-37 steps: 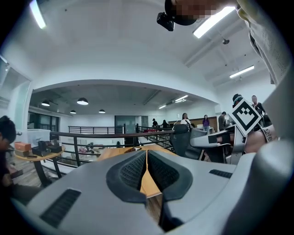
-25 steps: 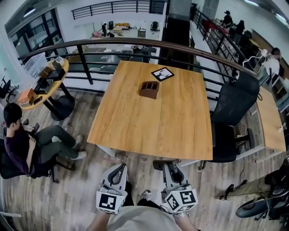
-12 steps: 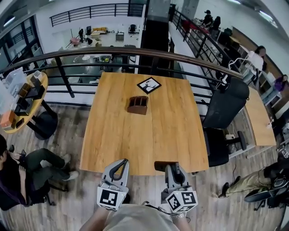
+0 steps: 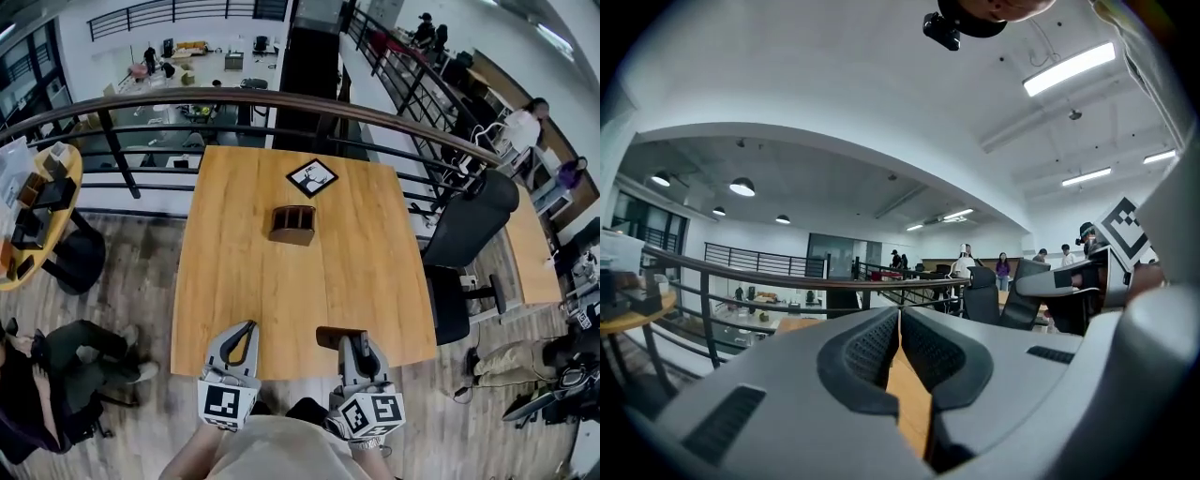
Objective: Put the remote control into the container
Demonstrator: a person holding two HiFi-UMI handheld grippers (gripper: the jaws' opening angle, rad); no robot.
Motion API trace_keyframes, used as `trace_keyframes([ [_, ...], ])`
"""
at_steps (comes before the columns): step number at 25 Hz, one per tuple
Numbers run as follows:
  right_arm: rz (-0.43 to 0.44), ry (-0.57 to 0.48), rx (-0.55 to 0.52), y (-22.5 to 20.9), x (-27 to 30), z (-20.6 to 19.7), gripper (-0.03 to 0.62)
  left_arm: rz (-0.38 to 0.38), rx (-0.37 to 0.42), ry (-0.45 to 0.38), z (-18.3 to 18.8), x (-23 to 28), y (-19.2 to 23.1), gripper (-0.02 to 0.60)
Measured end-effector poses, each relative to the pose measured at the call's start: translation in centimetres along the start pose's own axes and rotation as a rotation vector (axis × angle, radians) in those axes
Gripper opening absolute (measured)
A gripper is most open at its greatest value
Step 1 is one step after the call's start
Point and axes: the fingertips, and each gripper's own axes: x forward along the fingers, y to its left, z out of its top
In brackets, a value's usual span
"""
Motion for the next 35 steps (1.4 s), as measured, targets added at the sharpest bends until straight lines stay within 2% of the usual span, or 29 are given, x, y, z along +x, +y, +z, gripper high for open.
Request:
trace_keyframes([
  [7, -0.014, 0.04, -0.012, -0.4, 4.7, -0.6, 0.103, -0.026, -0.016, -0.007, -1.3, 3.9, 2.2, 0.018],
  [11, -0.021, 0.047, -0.003, -1.8, 7.9, 0.0, 0.103, 0.0, -0.02, 0.017, -1.0, 6.3, 3.9, 0.018],
  [13, -0.006, 0.045, -0.009, -2.6, 10.2, 0.6, 0.103, 0.025, -0.027, -0.01, -0.4, 8.1, 5.0, 0.018],
  [16, 0.021, 0.057, -0.022, -4.3, 14.5, 0.8, 0.103, 0.056, -0.016, -0.02, -0.5, 11.3, 6.3, 0.018],
  [20, 0.056, 0.063, -0.05, -7.1, 21.5, 1.4, 0.103, 0.088, -0.032, 0.008, -1.5, 15.7, 7.6, 0.018],
  [27, 0.058, 0.044, 0.019, -11.5, 32.5, 0.6, 0.103, 0.131, -0.02, 0.083, -5.7, 23.0, 9.4, 0.02],
  [31, 0.086, 0.025, 0.021, -13.0, 38.4, 0.1, 0.103, 0.147, -0.074, 0.083, -6.8, 26.5, 9.9, 0.02],
  [35, 0.067, 0.025, 0.014, -14.5, 43.2, -1.0, 0.103, 0.165, -0.08, 0.129, -8.4, 27.9, 10.1, 0.018],
])
